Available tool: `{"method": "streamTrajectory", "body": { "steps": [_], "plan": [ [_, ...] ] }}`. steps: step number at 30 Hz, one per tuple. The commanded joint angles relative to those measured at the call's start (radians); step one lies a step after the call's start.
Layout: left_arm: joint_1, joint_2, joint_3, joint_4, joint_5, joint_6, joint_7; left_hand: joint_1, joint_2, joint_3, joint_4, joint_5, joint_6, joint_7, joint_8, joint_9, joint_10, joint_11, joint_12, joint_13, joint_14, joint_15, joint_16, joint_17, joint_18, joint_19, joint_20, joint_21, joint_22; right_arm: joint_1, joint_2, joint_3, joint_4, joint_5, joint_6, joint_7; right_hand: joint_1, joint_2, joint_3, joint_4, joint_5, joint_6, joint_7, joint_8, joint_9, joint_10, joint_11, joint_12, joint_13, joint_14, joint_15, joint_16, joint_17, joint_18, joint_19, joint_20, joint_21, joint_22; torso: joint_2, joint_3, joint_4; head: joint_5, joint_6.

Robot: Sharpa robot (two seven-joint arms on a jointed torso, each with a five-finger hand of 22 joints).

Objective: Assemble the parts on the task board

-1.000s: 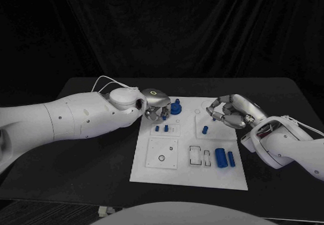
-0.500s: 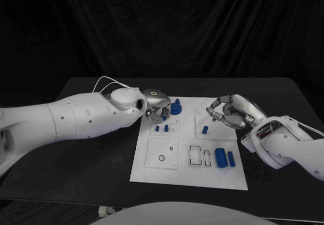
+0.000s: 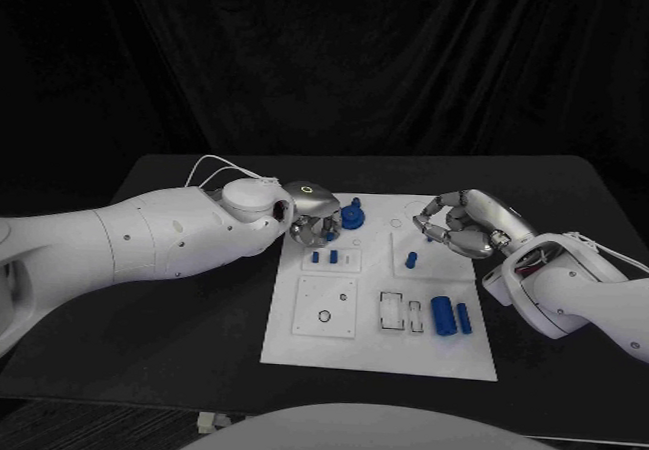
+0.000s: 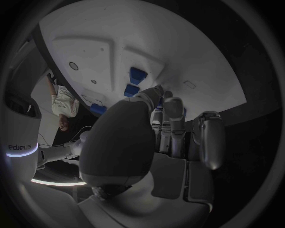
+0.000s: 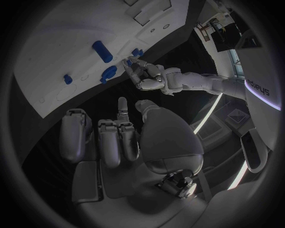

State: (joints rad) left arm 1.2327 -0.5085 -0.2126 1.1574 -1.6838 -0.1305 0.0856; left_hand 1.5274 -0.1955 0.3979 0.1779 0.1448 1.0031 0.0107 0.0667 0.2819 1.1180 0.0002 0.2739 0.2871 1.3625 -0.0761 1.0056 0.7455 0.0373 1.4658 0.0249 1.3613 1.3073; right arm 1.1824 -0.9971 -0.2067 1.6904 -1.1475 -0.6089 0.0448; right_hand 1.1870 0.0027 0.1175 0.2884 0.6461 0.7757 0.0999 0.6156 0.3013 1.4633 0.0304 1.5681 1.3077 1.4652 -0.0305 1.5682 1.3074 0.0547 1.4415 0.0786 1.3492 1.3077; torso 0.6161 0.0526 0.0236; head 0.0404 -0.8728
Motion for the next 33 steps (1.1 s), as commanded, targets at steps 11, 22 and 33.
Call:
{"method": "streamTrajectory", "body": {
  "steps": [11, 22, 33],
  "plan": [
    [-0.002, -0.006, 0.001, 0.001, 0.004, -0.023, 0.011, -0.013, -0.015, 0.004, 0.016, -0.041, -0.090, -0.025, -0.004, -0.022, -0.030, 0.007, -0.020, -0.011, -0.008, 0.006, -0.004, -0.011, 0.008, 0.027, 0.015, -0.010, 0.203, -0.003, -0.003, 0.000, 0.000, -0.006, 0.007, -0.016, 0.012, 0.001, 0.007, 0.000, 0.006, 0.005, -0.004, 0.005, -0.002, 0.108, -0.006, 0.003, 0.263, 0.106, -0.005, 0.003, 0.263, 0.006, -0.006, -0.003, -0.003, 0.182, 0.000, -0.0001, 0.0001, 0.001, 0.000],
    [-0.002, -0.047, 0.001, 0.021, 0.005, -0.116, 0.021, -0.010, -0.017, 0.005, 0.019, -0.045, -0.098, -0.028, 0.001, -0.026, -0.049, 0.012, -0.031, -0.018, -0.009, 0.009, -0.005, -0.015, 0.008, 0.027, 0.017, -0.010, 0.203, -0.001, -0.027, 0.001, 0.012, -0.013, -0.011, 0.005, 0.016, -0.015, 0.002, -0.002, 0.007, 0.008, -0.005, 0.006, -0.003, 0.108, -0.006, 0.003, 0.263, 0.106, -0.005, 0.003, 0.263, 0.007, -0.009, -0.003, -0.009, 0.181, 0.000, -0.0002, 0.0000, 0.008, 0.000],
    [0.085, -0.165, 0.001, 0.106, 0.044, -0.113, -0.012, 0.030, -0.055, 0.063, 0.018, -0.072, -0.058, -0.021, 0.019, -0.032, -0.061, 0.017, -0.056, -0.041, -0.029, 0.015, -0.043, -0.068, 0.013, 0.018, 0.021, -0.039, 0.196, 0.079, -0.072, 0.001, 0.038, -0.019, -0.004, 0.027, 0.029, -0.039, -0.004, -0.001, 0.002, 0.024, -0.010, 0.006, -0.011, 0.080, -0.011, -0.012, 0.237, 0.085, -0.010, -0.030, 0.222, 0.022, -0.044, -0.007, -0.077, 0.156, -0.001, -0.0009, -0.0005, 0.005, 0.000]
  ]
}}
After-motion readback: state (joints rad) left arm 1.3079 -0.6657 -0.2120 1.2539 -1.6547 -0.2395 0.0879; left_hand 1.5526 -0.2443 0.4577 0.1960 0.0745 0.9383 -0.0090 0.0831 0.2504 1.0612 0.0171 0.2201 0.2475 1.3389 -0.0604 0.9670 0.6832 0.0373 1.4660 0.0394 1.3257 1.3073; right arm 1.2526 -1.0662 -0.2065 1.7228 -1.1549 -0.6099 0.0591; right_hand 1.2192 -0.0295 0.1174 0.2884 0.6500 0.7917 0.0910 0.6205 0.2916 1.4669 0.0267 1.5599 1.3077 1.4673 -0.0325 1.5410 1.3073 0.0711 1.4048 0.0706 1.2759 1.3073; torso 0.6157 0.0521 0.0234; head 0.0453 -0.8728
